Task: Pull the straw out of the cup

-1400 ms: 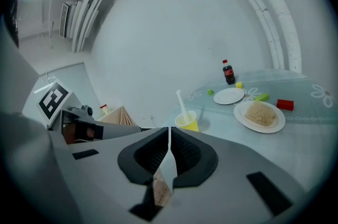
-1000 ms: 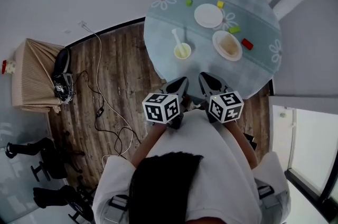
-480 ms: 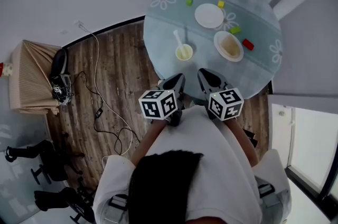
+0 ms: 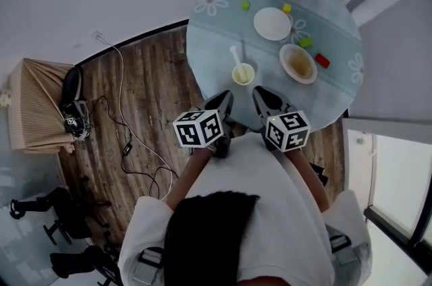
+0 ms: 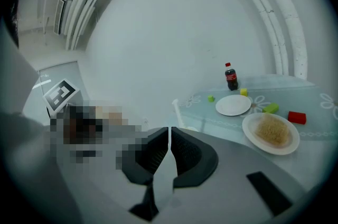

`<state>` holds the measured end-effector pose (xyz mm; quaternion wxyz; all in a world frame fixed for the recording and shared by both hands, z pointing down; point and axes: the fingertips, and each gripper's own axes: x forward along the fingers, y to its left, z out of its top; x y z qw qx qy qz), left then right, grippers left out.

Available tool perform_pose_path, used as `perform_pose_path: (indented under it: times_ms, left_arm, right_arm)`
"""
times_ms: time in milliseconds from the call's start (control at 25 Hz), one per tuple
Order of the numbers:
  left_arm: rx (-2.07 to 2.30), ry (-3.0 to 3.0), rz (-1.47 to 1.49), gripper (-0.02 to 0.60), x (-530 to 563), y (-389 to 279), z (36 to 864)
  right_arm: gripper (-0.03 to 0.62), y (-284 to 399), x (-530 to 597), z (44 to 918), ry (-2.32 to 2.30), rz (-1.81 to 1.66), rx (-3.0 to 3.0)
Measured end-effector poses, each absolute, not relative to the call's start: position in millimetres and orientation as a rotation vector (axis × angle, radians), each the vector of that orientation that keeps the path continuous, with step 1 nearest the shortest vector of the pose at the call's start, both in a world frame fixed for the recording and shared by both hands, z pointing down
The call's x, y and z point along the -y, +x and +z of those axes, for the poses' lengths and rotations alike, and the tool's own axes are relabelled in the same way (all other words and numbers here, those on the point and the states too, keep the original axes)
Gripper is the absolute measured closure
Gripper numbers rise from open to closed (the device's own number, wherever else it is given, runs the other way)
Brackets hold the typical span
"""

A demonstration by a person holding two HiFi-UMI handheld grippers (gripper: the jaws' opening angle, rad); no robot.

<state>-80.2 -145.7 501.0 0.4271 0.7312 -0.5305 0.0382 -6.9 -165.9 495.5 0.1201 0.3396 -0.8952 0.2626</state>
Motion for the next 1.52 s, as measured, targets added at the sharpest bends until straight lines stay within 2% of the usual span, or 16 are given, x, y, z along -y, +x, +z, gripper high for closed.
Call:
perform_pose_path:
  times_ms: [720,800,880,1520]
  left_arm:
    - [1.099,1.868,0.068,0.574,191,-123,507]
    - [1.095,1.885,0.081,0.572,198,-127,507]
    - [1.085,1.893,0.083,0.572,201,-129,507]
    - [1.136,1.853,0.078,0.574,218,-163,516]
  right_arm:
    - [0.554,-42,203,504,1.152,0.742,2.476]
    - [0.535,-46,208,504,1.151,0.714,2.467]
    - [0.473,-52,209,505,1.139,0.706,2.464]
    - [0.442,-76,244,518,1.091,0.605,2.377]
